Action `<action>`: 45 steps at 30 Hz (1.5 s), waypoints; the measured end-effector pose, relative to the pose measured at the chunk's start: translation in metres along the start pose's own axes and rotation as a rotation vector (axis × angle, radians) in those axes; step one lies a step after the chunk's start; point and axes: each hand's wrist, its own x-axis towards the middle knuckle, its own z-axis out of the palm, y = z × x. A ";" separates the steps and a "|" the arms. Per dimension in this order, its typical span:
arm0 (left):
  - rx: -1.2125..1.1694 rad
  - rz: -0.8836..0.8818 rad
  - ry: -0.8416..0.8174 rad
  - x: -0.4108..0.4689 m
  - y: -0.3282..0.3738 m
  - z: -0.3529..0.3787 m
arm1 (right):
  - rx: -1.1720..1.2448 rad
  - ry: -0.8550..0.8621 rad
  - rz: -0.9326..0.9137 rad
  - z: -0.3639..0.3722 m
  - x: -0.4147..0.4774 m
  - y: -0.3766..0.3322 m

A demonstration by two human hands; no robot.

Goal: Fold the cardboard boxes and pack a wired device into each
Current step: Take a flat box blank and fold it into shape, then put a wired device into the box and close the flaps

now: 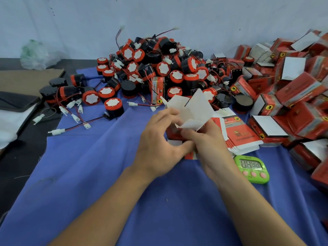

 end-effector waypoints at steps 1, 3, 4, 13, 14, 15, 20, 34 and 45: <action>-0.071 -0.049 -0.014 0.002 0.001 -0.003 | 0.012 -0.026 0.005 -0.003 0.001 0.000; -0.251 -0.190 -0.013 0.006 0.000 -0.006 | -0.017 -0.078 -0.002 -0.006 0.001 0.000; -0.280 -0.241 0.000 0.008 -0.002 -0.008 | -0.045 -0.094 -0.014 -0.006 0.001 0.001; 0.056 -0.043 0.059 0.000 0.000 -0.002 | -0.460 -0.011 -0.178 0.001 0.000 0.005; 0.099 -0.026 0.145 0.000 0.002 -0.001 | -0.457 0.005 -0.183 0.000 0.001 0.004; 0.144 -0.005 0.226 0.000 0.004 -0.001 | -0.465 0.016 -0.192 -0.001 0.002 0.003; 0.277 0.070 0.351 0.002 0.005 -0.004 | -0.614 0.147 -0.206 0.002 -0.001 0.003; -0.022 -0.539 -0.007 0.018 -0.037 -0.031 | -1.188 -0.128 -0.206 -0.007 -0.007 0.002; -0.035 -0.541 -0.002 0.018 -0.053 -0.026 | -1.492 0.117 -0.143 -0.026 0.012 -0.013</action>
